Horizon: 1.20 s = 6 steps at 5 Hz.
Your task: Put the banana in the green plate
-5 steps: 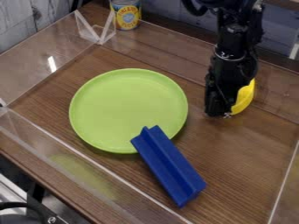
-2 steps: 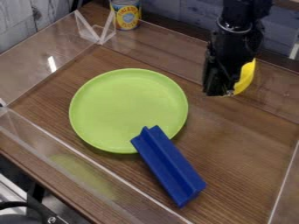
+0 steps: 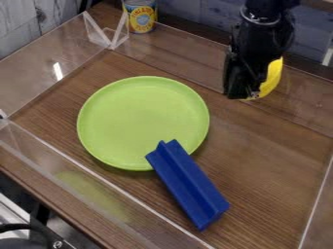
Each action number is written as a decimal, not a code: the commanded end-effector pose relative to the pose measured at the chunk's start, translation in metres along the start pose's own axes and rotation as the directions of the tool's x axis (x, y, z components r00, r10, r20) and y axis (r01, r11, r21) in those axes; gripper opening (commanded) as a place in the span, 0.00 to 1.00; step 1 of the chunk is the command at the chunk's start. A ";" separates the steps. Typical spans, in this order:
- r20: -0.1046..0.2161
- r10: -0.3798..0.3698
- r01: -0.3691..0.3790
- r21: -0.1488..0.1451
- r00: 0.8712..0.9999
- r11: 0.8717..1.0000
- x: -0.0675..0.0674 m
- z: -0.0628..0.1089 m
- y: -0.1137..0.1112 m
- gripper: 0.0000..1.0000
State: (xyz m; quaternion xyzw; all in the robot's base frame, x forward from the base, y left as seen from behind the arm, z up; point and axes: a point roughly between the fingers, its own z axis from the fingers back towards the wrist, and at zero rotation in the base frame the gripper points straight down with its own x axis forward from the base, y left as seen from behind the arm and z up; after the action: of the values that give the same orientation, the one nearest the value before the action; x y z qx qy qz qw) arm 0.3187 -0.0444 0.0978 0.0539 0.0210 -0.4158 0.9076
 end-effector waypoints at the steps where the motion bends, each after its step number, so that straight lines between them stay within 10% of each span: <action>1: 0.047 0.012 -0.014 0.042 0.999 0.999 -0.005 0.026 0.003 0.00; 6: -0.014 0.055 -0.054 0.032 0.998 0.998 -0.048 0.041 -0.008 0.00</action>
State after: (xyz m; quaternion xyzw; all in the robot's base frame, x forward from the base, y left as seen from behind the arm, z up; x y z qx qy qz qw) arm 0.2795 -0.0200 0.1253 0.0630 0.0469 -0.3927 0.9163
